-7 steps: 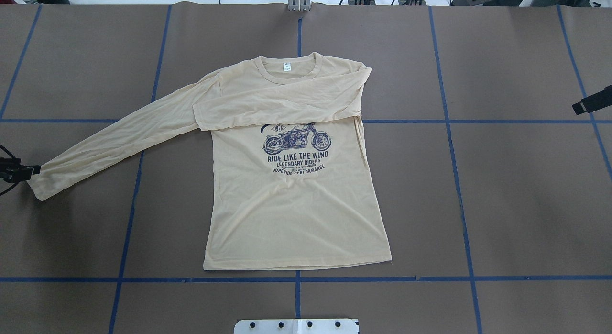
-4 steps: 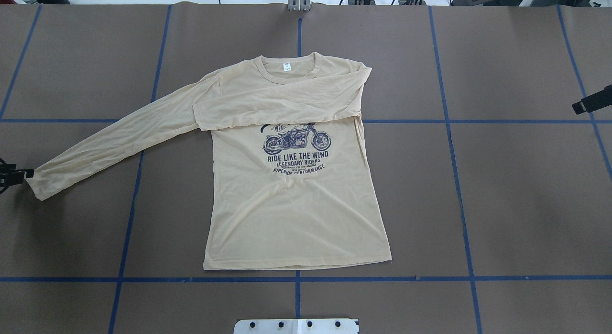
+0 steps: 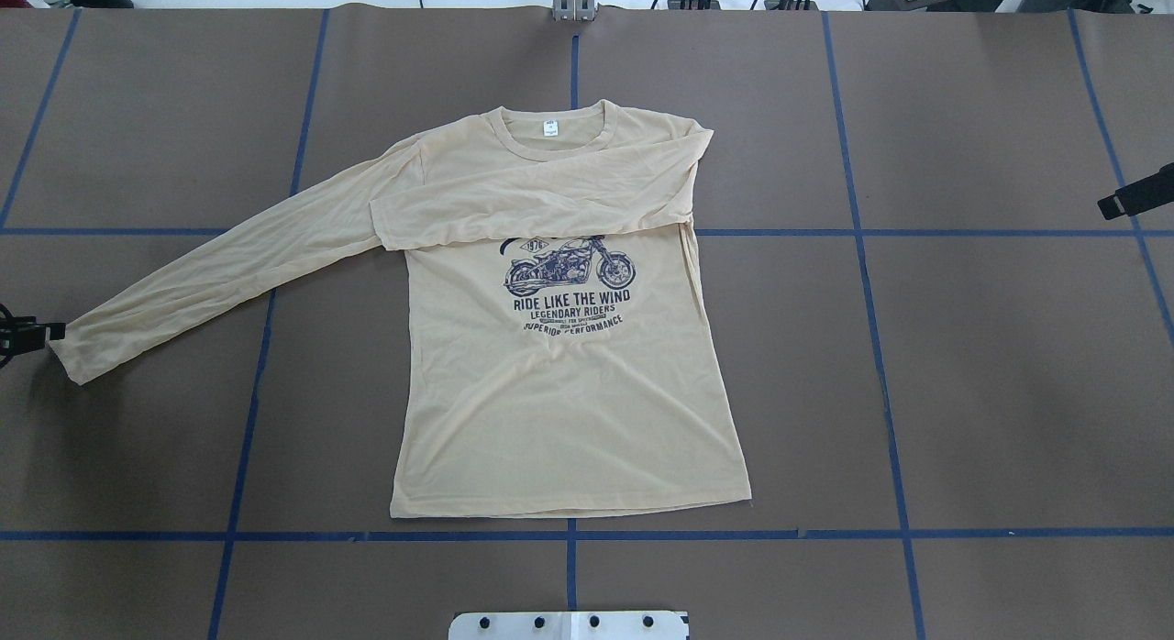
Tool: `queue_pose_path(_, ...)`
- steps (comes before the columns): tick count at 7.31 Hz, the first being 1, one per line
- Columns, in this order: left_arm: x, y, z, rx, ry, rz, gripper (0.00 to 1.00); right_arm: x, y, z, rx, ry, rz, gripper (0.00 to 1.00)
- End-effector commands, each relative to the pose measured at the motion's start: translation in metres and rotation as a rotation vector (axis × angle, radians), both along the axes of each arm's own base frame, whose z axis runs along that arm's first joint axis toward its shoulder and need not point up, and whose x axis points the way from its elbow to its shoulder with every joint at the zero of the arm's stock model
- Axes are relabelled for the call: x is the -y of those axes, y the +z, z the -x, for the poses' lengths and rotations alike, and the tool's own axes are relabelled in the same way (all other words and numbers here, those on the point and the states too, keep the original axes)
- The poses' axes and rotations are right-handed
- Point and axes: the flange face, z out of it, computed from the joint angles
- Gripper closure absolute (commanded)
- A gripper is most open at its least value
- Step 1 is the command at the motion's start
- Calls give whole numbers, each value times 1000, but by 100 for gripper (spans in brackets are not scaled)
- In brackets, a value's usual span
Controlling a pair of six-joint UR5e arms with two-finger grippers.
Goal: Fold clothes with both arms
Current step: 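Lower the left gripper onto the other sleeve cuff and grasp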
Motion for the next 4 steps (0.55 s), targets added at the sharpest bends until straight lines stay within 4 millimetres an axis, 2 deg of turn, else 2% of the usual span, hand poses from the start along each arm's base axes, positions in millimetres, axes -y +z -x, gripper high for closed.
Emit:
queue_pose_path(1, -1, 5, -2, 6, 5, 7, 49, 0, 0, 0, 0, 0, 1, 0)
queue_pose_path(4, -3, 5, -6, 7, 16, 7, 49, 0, 1, 0, -2, 1, 2, 0)
